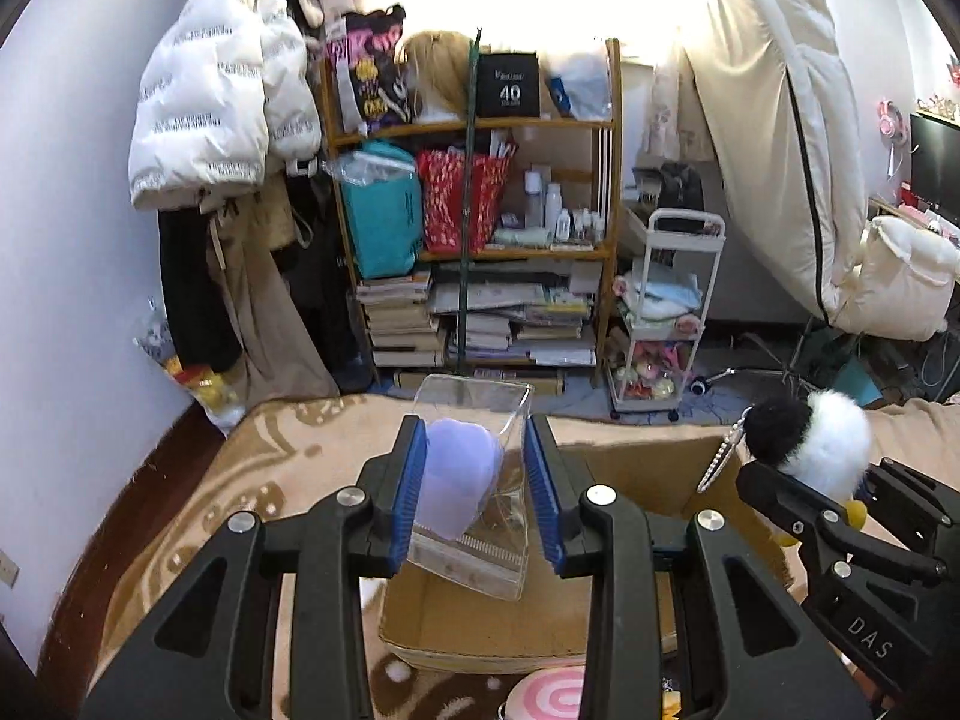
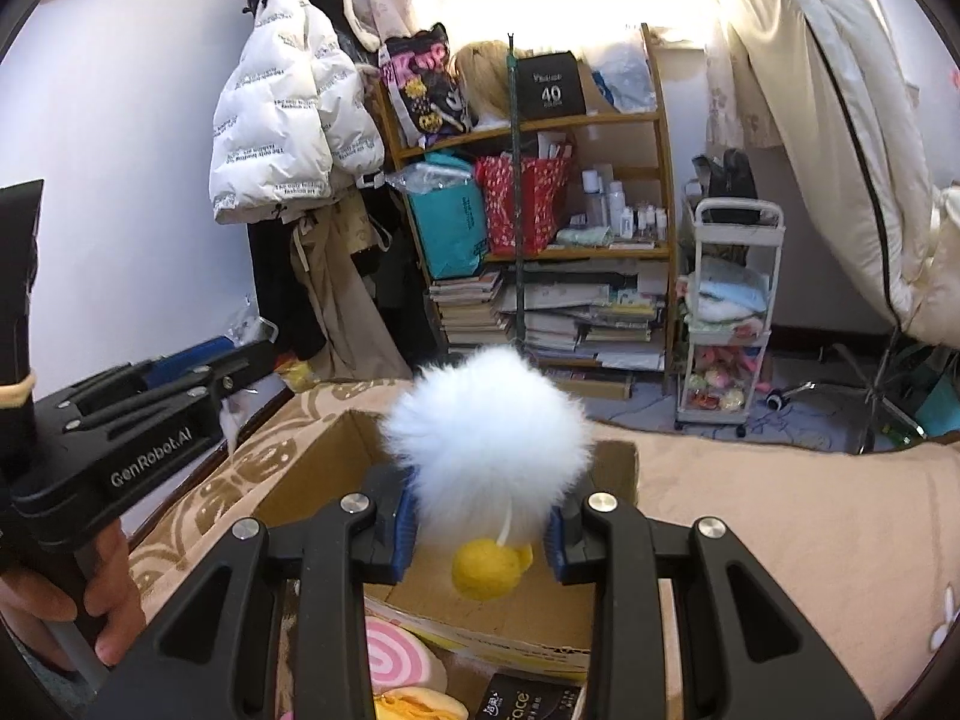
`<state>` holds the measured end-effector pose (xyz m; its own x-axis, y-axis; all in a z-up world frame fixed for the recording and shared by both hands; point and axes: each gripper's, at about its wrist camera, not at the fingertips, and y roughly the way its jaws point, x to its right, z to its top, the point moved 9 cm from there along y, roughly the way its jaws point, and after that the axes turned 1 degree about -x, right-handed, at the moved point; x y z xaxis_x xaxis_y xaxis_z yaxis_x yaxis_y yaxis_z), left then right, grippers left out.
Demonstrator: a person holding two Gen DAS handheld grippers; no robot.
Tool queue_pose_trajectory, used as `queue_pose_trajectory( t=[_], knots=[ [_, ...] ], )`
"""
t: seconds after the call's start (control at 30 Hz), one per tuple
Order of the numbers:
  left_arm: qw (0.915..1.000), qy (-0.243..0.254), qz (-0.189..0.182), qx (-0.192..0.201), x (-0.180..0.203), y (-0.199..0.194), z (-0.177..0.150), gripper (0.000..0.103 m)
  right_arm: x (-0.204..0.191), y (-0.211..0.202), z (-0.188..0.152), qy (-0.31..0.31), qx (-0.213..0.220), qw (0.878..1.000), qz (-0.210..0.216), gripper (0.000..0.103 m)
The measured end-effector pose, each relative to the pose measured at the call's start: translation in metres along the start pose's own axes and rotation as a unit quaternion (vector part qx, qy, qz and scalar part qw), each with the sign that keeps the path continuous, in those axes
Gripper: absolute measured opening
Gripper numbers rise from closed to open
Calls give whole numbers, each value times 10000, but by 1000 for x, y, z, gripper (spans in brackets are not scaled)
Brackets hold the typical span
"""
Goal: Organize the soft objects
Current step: 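Lift the clear bag and white pompom doll with both grippers toward the box, then open both grippers to drop the bag and pompom doll into the box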
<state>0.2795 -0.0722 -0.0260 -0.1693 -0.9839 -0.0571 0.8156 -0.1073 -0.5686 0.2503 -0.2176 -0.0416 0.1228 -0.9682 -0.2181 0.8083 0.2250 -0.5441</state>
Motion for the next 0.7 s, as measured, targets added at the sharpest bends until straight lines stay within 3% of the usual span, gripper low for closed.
queue_pose_trajectory(
  t=[0.27, 0.5, 0.6, 0.7],
  knots=[
    [9991, -25, 65, -430, 2, 27, -28, 33, 14, 23, -25, 31, -365, 9993, -86, 36],
    [9982, -39, -28, -600, 0, 30, -37, 34, 19, 28, -44, 118, -590, 9981, 148, 37],
    [9980, -152, 65, -610, -7, 26, -38, 56, 19, 26, -48, 73, -627, 9979, 158, 39],
    [9979, -197, 121, -603, -13, 19, -38, 60, 20, 23, -48, 62, -611, 9981, 106, 58]
  ],
)
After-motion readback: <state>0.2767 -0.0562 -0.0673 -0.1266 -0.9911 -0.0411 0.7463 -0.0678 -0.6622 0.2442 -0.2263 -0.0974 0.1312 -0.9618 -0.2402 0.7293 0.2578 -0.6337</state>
